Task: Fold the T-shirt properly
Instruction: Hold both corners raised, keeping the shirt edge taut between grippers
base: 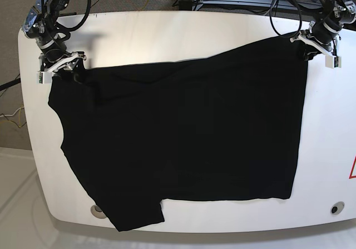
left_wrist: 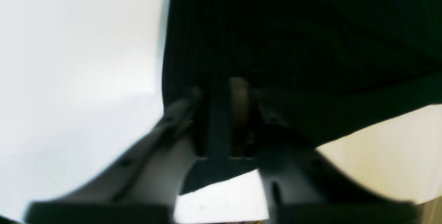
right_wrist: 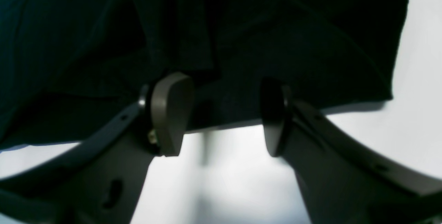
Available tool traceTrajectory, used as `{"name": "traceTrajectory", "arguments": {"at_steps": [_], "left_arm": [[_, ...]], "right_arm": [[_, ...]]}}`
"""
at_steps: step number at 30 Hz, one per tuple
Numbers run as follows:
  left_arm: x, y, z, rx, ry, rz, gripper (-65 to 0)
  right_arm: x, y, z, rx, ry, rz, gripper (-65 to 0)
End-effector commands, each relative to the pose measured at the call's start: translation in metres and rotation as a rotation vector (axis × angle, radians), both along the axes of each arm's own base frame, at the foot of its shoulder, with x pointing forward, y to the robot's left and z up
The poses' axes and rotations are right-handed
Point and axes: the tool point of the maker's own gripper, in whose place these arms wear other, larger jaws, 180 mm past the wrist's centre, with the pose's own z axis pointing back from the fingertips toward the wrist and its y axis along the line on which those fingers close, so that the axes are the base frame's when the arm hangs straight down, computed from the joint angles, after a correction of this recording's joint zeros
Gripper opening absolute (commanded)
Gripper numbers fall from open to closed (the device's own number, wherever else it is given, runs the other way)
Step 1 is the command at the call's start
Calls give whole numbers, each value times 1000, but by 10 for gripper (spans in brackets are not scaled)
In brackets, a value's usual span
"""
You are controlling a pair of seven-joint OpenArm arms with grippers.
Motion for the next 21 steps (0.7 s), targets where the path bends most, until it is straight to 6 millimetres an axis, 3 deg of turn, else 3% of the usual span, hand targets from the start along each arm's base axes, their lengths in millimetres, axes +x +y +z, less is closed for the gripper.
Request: {"name": "traceTrajectory", "arguments": {"at_steps": [1, 2, 6, 14, 21], "left_arm": [[7, 5, 7, 30, -28, -7, -497], [7, 5, 4, 40, -14, -8, -358], [9, 7, 1, 52, -8, -7, -279], [13, 13, -5, 102, 11, -8, -218], [13, 13, -6, 93, -6, 6, -226]], "right_arm": [[6, -6, 14, -6, -55, -2, -319], [5, -6, 13, -1, -52, -4, -318], [4, -6, 11, 4, -46, -8, -319], [2, -7, 3, 26, -30, -20, -313], [0, -4, 1, 36, -24, -19, -315]]}}
